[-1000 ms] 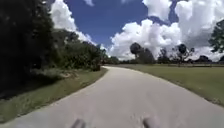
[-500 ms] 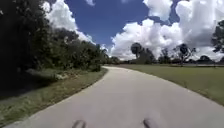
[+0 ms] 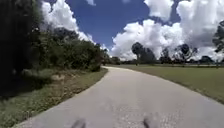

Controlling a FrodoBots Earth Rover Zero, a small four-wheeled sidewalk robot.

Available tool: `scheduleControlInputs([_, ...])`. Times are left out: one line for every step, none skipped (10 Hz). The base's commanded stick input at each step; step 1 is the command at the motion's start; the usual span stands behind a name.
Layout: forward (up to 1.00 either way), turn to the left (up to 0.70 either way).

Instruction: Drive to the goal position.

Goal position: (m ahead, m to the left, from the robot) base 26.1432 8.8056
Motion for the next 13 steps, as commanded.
scheduleControlInputs([0.7,0.02])
scheduleControlInputs([0.7,0.02])
scheduleControlInputs([0.7,0.02])
scheduleControlInputs([0.7,0.02])
scheduleControlInputs([0.7,0.02])
scheduleControlInputs([0.7,0.02])
scheduleControlInputs([0.7,0.02])
scheduleControlInputs([0.7,0.02])
scheduleControlInputs([0.7,0.02])
scheduleControlInputs([0.7,0.02])
scheduleControlInputs([0.7,0.02])
scheduleControlInputs([0.7,0.02])
scheduleControlInputs([0.7,0.02])
